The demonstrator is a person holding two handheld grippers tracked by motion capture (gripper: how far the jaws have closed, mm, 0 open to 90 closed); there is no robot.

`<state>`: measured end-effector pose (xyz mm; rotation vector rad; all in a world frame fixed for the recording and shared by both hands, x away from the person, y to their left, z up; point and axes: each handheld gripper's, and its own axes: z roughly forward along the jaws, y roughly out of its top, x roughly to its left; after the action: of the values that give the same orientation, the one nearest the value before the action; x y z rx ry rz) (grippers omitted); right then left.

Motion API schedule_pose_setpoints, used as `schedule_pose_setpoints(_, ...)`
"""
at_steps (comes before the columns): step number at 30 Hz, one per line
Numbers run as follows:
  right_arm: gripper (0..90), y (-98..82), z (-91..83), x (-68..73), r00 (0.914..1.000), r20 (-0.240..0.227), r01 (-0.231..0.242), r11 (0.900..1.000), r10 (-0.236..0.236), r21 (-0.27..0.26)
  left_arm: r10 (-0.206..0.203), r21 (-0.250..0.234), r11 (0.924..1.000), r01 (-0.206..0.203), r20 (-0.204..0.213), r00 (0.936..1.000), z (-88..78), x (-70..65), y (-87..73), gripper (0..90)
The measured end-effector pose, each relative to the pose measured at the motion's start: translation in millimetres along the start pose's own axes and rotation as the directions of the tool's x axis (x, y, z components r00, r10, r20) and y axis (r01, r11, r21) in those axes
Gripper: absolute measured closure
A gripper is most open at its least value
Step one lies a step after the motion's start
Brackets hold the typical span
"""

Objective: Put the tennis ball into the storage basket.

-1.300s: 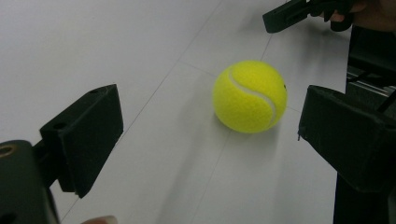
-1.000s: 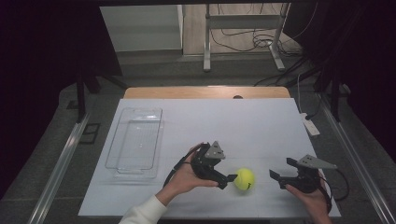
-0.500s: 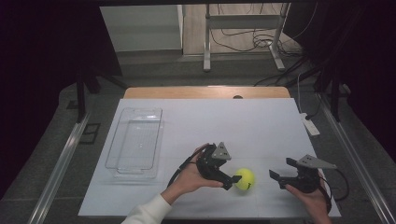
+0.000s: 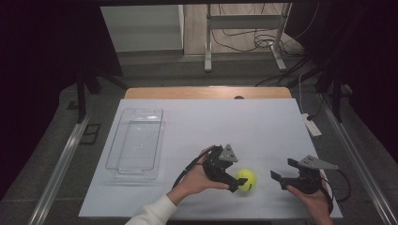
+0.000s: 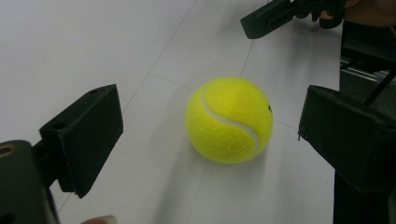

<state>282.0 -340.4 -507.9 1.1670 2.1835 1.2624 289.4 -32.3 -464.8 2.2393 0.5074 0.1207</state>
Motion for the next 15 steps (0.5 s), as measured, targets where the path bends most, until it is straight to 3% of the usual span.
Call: schedule_pose_setpoints(15,8.9,-0.2,0.3,0.2,1.0000,-0.002,-0.003,1.000,0.003,0.002,0.011,0.040,0.9991,-0.012,0.035,0.9993,21.8,-5.1,4.4,6.0)
